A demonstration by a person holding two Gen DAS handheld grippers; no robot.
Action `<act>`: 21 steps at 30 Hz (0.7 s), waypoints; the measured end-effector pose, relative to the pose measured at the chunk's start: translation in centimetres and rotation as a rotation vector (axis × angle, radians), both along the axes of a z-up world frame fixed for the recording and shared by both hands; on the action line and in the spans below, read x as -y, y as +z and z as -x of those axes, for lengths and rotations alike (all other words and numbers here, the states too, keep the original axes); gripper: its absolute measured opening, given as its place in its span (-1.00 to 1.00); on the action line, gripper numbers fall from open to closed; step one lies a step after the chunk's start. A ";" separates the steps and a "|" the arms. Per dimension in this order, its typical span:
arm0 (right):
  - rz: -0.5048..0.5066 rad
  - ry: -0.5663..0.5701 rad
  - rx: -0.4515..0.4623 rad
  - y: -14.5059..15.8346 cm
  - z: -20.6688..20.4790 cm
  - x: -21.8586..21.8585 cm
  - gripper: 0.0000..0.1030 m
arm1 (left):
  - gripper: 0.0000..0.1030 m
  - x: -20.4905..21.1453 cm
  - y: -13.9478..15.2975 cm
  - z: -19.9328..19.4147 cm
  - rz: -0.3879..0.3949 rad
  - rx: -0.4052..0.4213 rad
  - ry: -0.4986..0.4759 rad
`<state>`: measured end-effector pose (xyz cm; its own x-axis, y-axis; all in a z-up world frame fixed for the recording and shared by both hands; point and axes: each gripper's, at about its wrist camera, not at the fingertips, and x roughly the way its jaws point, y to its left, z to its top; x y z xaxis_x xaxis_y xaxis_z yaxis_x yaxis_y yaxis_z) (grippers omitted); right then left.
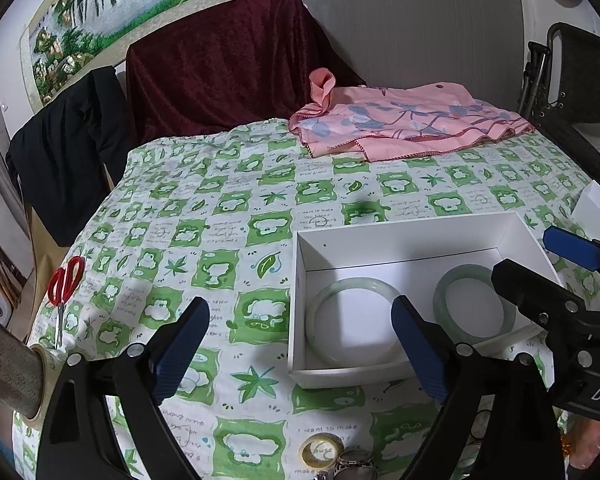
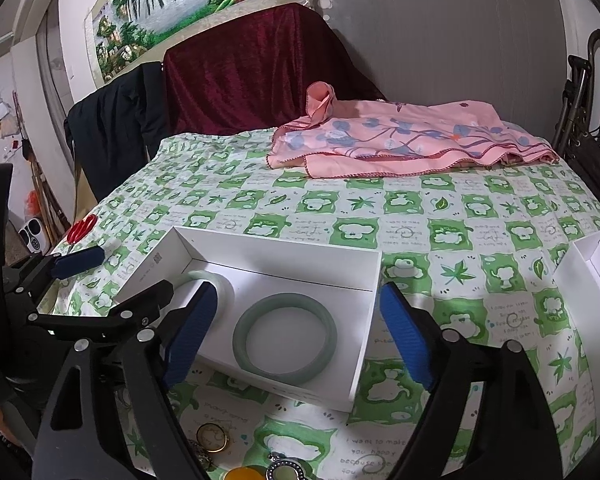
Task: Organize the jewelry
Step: 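Open both tools and withdraw them from the box toward the jewelry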
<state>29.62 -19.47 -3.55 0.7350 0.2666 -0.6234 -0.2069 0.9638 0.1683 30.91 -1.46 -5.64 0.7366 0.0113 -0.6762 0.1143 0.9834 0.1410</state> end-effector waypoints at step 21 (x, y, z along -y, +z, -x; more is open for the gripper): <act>0.038 -0.075 0.025 0.3 0.8 0.5 0.76 | 0.83 -0.8 -0.6 -0.1 0.054 -0.013 0.026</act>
